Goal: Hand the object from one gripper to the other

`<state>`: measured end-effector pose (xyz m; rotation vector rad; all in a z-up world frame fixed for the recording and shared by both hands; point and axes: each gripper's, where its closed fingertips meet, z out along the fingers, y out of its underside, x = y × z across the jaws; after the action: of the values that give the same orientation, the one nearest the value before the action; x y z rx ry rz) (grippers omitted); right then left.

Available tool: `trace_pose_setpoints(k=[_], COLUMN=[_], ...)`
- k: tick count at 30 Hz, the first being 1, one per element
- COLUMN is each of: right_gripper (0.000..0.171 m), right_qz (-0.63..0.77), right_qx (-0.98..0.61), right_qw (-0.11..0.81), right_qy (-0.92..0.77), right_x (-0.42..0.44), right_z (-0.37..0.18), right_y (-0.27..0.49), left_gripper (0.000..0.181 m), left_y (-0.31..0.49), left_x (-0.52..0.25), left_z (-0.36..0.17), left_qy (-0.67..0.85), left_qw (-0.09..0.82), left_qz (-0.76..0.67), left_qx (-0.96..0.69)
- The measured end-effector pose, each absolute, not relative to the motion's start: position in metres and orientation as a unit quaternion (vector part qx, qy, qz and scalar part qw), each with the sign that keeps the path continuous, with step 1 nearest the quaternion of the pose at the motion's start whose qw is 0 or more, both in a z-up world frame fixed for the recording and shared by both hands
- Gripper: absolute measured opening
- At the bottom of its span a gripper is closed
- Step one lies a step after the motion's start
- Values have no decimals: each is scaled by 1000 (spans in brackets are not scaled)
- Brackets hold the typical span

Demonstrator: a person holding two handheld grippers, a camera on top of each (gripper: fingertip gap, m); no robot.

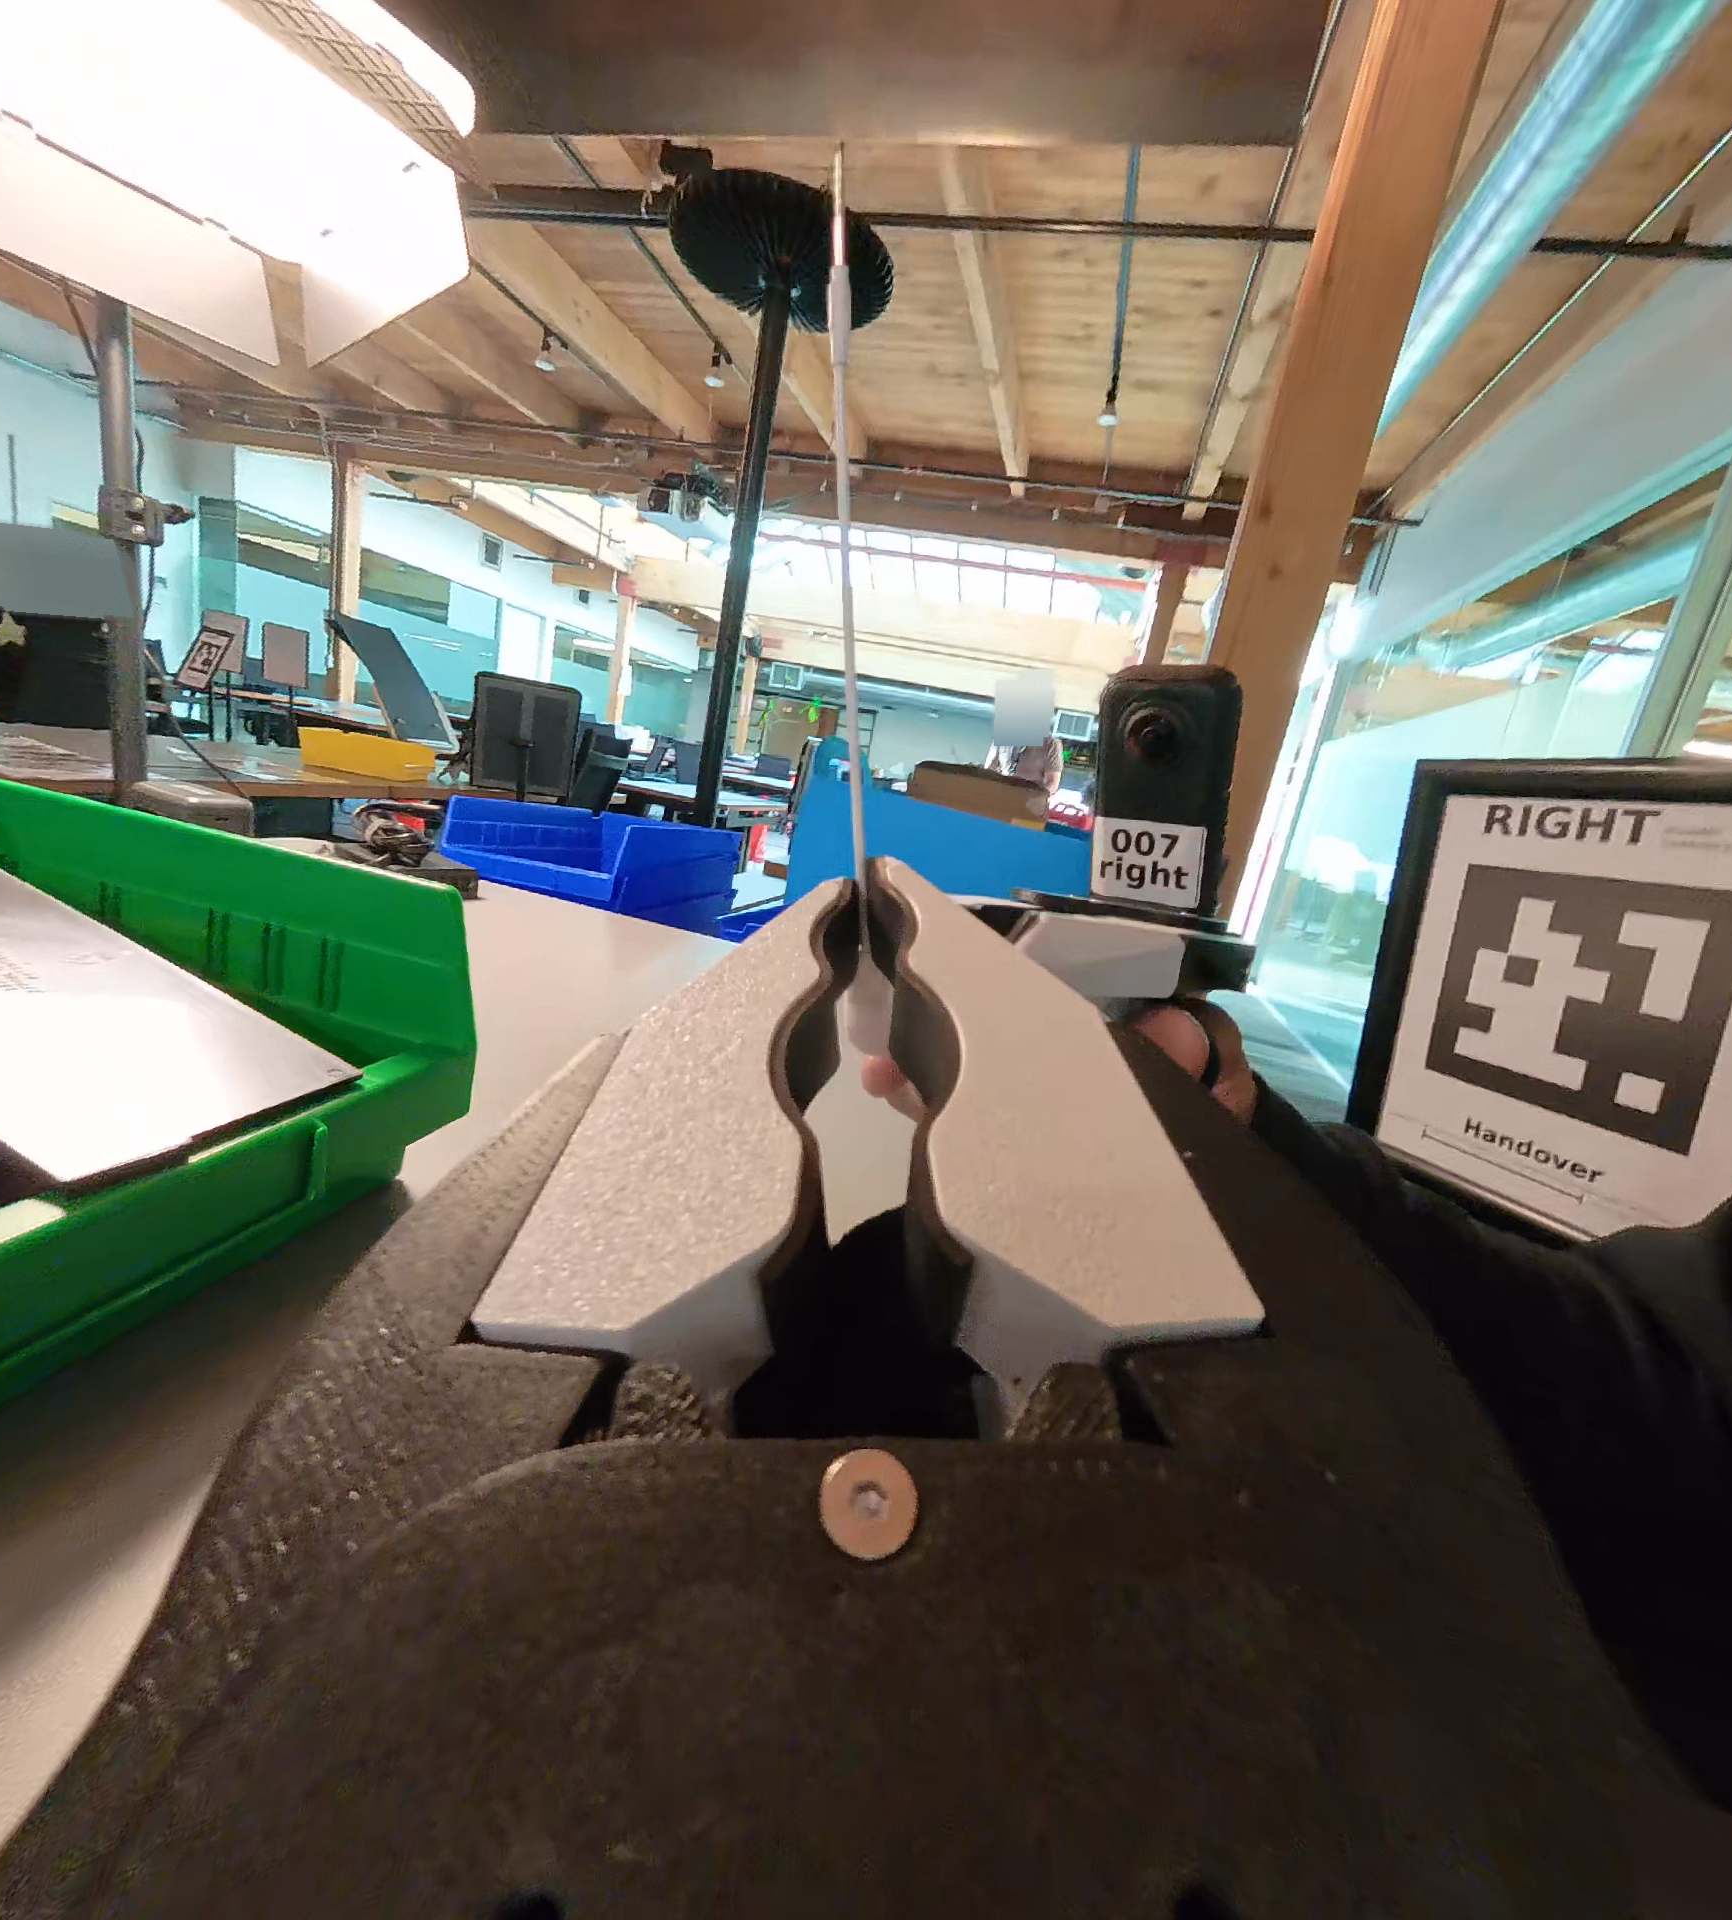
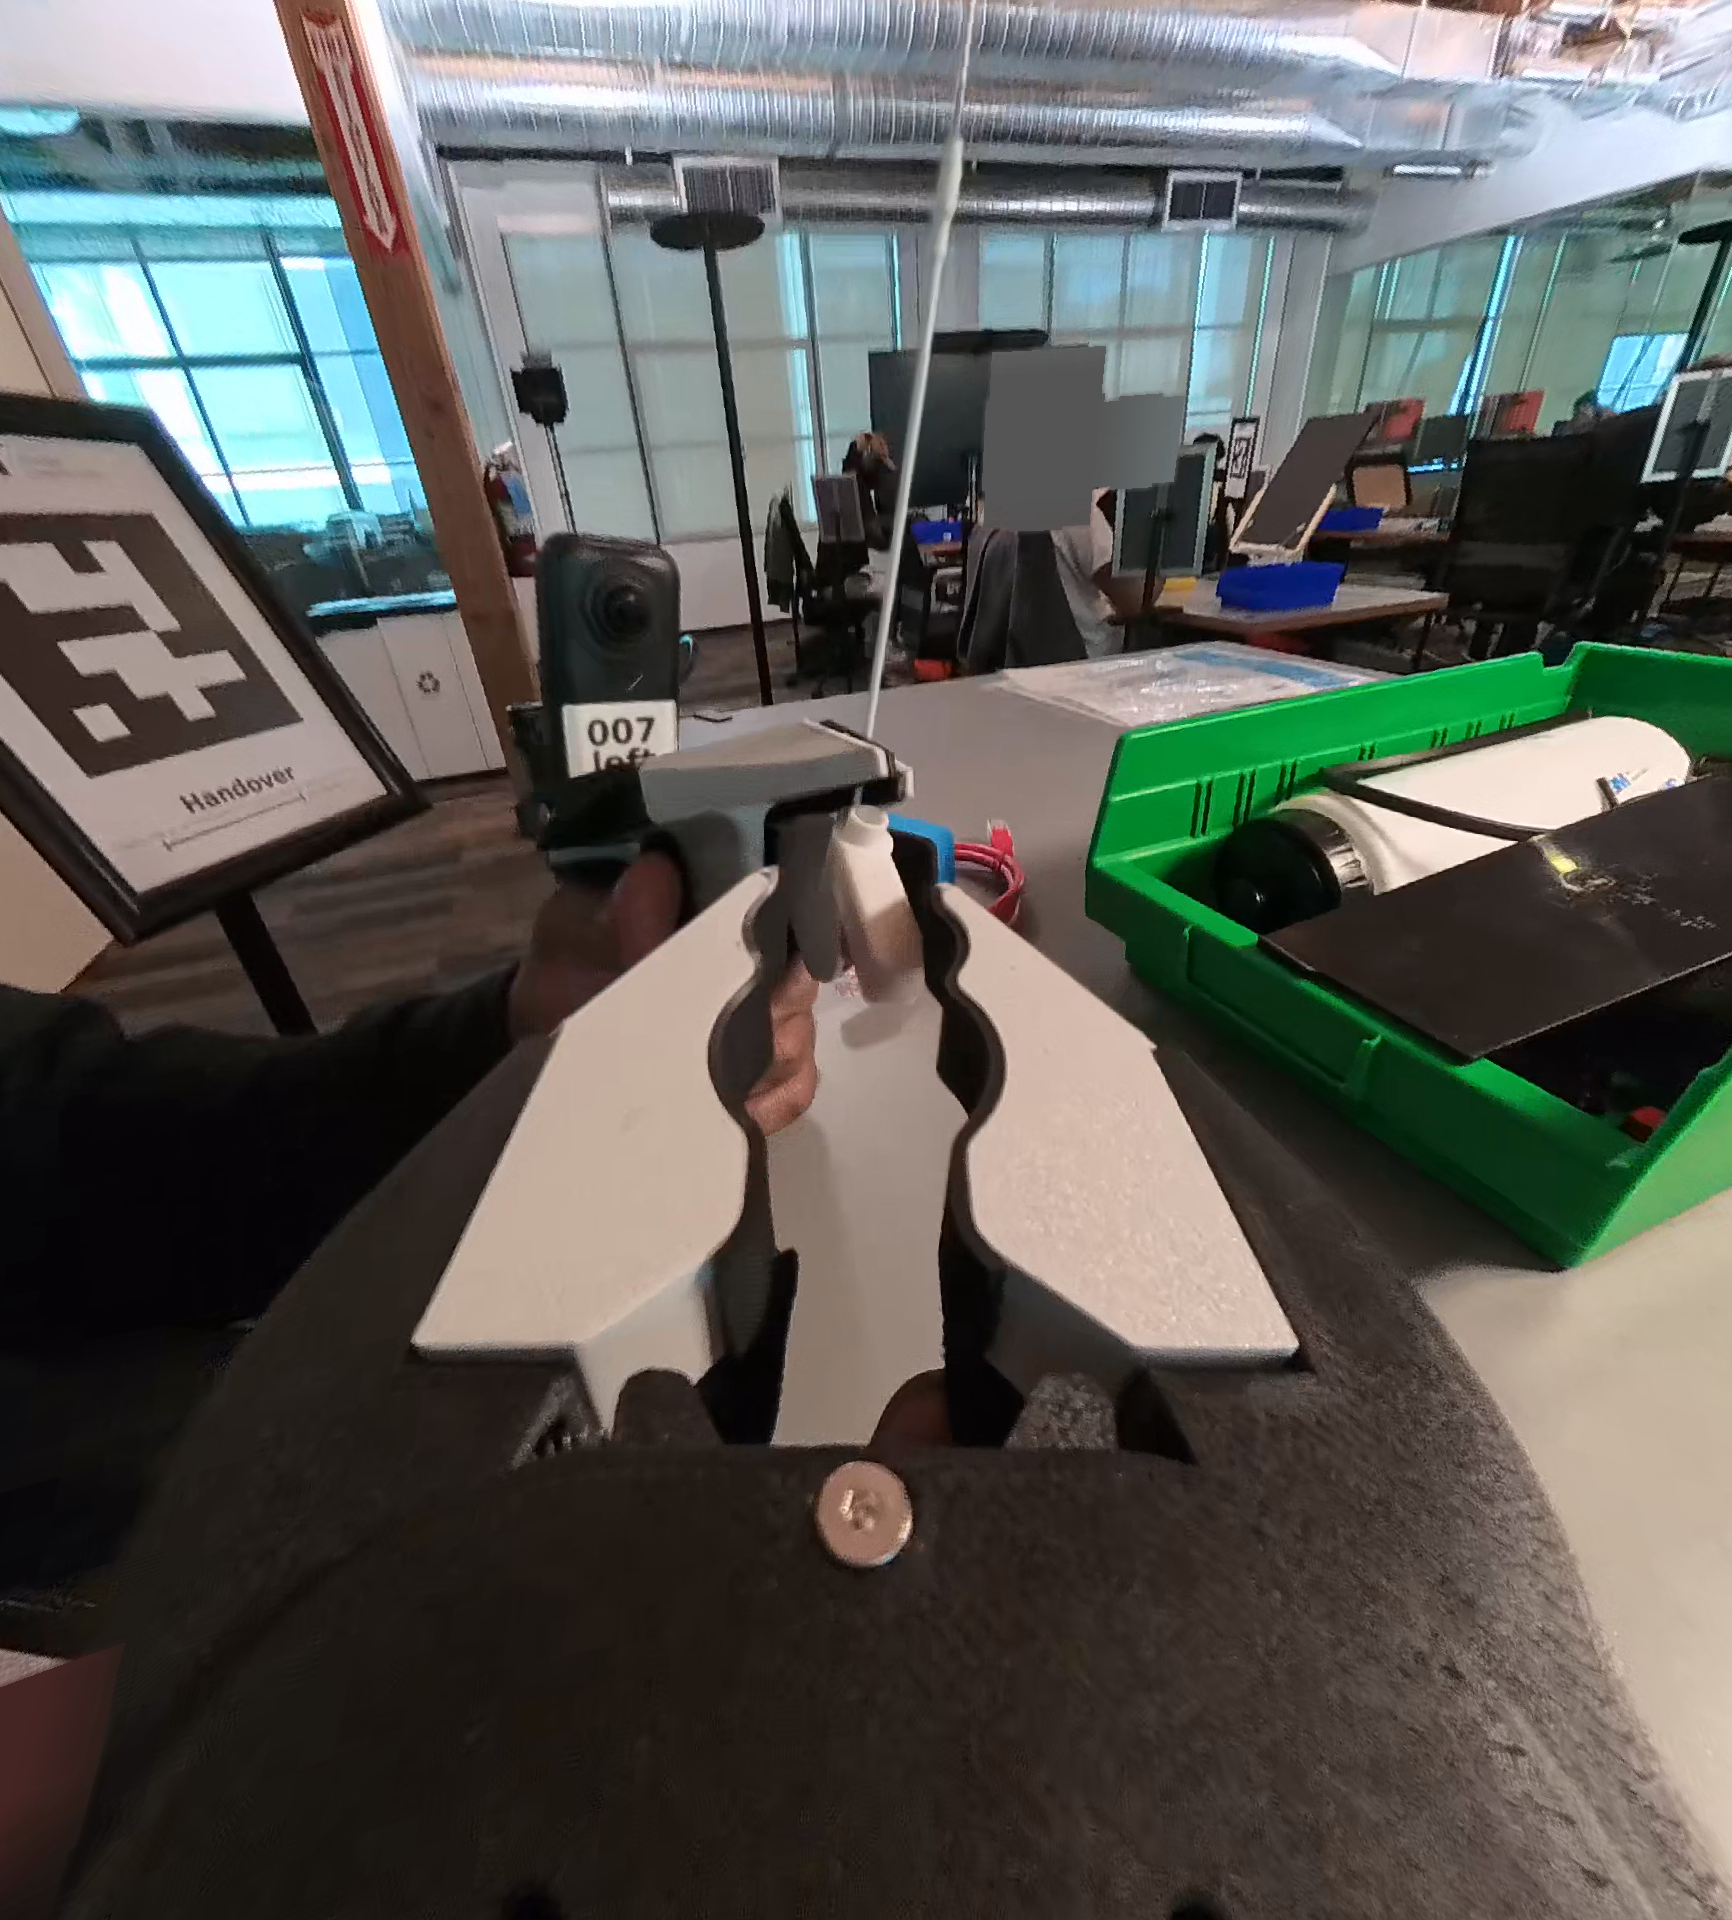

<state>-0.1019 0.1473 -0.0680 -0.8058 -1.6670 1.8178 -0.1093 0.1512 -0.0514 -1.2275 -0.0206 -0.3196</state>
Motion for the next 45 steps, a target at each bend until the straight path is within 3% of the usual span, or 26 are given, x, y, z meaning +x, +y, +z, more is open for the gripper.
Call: trace_pose_setpoints(k=[3,9,13,17,19,25,29,45], right_gripper=[14,14,32,28,13,12,12,12], right_qz=[667,670,675,663,655,666,691,725], right_qx=[-304,-305,-311,-308,-303,-299,-295,-271], right_qw=[274,269,263,250,259,276,269,260], right_qy=[-622,-621,-616,-635,-642,-625,-603,-578], right_x=[-103,-104,-104,-105,-106,-108,-105,-101], right_z=[-70,-71,-70,-79,-82,-75,-66,-57], right_y=[148,146,148,141,138,140,142,130], left_gripper=[1,1,1,1,2,3,22,26], left_y=[151,150,149,149,148,147,147,137], left_x=[-108,-109,-107,-107,-107,-111,-114,-110], left_z=[-51,-51,-50,-50,-50,-48,-48,-39], left_qy=[-6,-7,-2,-2,-3,-12,-24,-10], left_qw=[805,806,808,809,810,814,815,833], left_qz=[-154,-157,-155,-158,-158,-163,-167,-191], left_qx=[-574,-570,-569,-566,-565,-557,-554,-519])
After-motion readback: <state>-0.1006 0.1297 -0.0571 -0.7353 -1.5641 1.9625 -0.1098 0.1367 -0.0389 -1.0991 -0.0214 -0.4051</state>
